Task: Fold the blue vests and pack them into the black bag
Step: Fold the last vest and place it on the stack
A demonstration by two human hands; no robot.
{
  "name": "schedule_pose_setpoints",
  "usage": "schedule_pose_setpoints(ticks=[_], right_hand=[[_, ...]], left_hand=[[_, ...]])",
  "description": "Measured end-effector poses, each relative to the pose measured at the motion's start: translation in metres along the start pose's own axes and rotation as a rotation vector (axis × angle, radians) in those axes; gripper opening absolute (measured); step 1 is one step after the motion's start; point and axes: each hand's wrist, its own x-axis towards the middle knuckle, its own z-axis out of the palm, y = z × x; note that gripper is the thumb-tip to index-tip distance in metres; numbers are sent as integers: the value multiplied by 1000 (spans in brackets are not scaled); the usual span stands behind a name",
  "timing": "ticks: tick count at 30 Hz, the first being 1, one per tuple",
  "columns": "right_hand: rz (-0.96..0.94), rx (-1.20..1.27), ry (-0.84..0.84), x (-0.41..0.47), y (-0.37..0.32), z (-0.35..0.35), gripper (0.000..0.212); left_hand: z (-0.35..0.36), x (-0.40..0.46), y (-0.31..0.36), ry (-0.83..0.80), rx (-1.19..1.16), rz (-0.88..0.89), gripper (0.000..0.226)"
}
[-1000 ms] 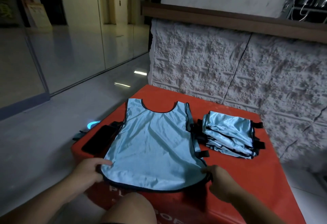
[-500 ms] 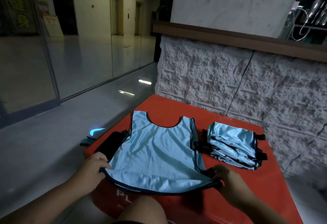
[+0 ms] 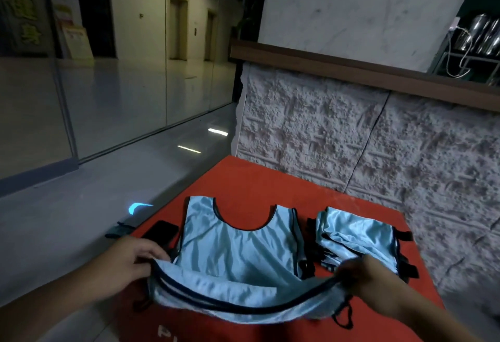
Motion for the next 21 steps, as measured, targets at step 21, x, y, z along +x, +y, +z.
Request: schedule_pose_setpoints(ticks=[21], right_hand=[[464, -104, 43, 363, 76, 17, 39]], left_hand=[[11, 309, -155, 373, 136, -349, 43]])
